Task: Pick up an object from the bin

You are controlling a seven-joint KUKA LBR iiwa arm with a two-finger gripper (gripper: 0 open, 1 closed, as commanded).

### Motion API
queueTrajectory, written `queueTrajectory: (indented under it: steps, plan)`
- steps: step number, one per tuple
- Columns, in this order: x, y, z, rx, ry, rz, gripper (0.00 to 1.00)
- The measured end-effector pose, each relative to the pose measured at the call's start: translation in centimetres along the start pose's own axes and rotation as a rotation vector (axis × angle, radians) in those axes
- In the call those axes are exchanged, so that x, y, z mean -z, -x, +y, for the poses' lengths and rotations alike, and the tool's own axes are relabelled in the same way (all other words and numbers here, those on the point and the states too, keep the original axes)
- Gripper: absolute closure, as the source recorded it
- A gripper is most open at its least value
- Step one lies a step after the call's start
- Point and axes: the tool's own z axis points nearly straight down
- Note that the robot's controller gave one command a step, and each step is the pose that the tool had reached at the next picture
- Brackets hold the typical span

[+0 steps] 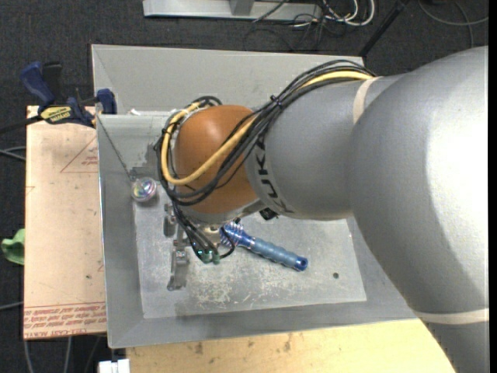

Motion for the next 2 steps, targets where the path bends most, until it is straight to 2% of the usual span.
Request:
queueTrajectory:
  steps: [1, 2]
  plan:
    - [1.0, 6.3, -10.4, 0.319, -0.002, -0.012, 0.00]
    - [-5.8, 5.9, -12.1, -0.055, 0.001, -0.005, 0.00]
